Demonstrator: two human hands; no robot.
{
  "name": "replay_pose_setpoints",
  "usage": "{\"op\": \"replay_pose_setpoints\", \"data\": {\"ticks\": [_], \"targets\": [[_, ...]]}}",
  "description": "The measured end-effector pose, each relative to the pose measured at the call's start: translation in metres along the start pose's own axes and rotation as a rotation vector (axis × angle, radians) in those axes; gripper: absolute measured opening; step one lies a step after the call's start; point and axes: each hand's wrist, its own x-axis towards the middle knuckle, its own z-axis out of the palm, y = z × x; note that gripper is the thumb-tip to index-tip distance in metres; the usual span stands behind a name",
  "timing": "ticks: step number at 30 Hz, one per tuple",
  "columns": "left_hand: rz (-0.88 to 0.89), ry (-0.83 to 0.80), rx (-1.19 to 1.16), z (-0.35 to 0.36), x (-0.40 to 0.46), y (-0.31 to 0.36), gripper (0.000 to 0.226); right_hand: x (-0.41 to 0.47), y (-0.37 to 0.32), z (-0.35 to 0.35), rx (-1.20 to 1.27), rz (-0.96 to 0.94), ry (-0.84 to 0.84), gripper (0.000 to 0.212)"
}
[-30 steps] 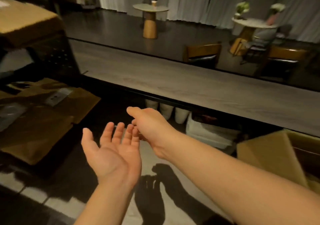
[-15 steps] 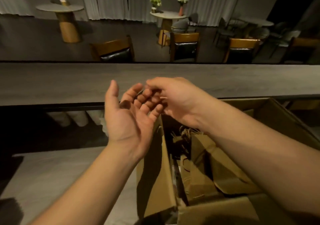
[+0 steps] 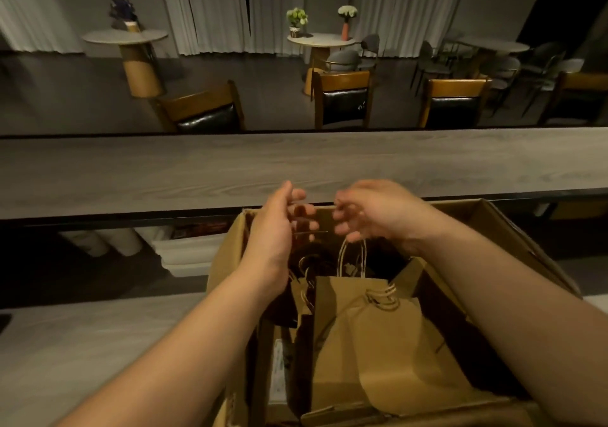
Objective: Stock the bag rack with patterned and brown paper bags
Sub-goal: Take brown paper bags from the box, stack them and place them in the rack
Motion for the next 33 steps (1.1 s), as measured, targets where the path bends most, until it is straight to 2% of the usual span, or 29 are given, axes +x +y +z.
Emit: {"op": "replay_pose_setpoints", "data": {"ticks": [3,5,8,10,13,15,17,19,21,24,28,29,31,33], "targets": [[0.047,0.055,0.265,-0.006,0.007,-0.009,0.028,0.008,0.025,-0.014,-0.344,0.058,-0.097,0.033],[0.109,0.071,0.484,-0.009,0.009,-0.011,0.021,0.017,0.045,-0.020,-0.621,0.044,-0.093,0.041],[0.106,0.022,0.680,-0.008,0.011,-0.014,0.015,0.028,0.069,-0.029,-0.917,0.116,-0.123,0.047],[0.102,0.019,0.771,-0.009,0.013,-0.016,0.017,0.026,0.077,-0.029,-0.933,0.180,-0.250,0.058],[0.084,-0.004,0.865,-0.010,0.015,-0.016,0.018,0.020,0.078,-0.018,-0.898,0.214,-0.555,0.074],[0.063,-0.028,0.907,-0.009,0.017,-0.017,0.017,0.020,0.074,-0.012,-0.905,0.232,-0.688,0.066],[0.055,-0.038,0.939,-0.010,0.019,-0.020,0.019,0.022,0.072,-0.007,-0.961,0.225,-0.711,0.059],[0.059,-0.053,0.957,-0.011,0.021,-0.021,0.019,0.023,0.074,0.002,-1.075,0.170,-0.650,0.061],[0.053,-0.083,0.956,-0.013,0.022,-0.024,0.022,0.022,0.080,0.006,-1.117,0.072,-0.565,0.050],[0.014,-0.096,0.863,-0.012,0.022,-0.025,0.043,0.022,0.079,-0.009,-0.928,-0.067,-0.407,0.022],[-0.039,-0.109,0.671,-0.006,0.018,-0.017,0.100,0.021,0.054,-0.037,-0.580,-0.206,-0.154,0.013],[-0.032,-0.140,0.637,-0.006,0.017,-0.016,0.107,0.020,0.048,-0.040,-0.459,-0.229,-0.081,0.014],[0.002,-0.223,0.579,-0.007,0.018,-0.018,0.096,0.019,0.042,-0.040,-0.306,-0.272,0.042,0.019],[0.037,-0.286,0.598,-0.009,0.019,-0.022,0.080,0.019,0.043,-0.034,-0.266,-0.294,0.137,0.023]]}}
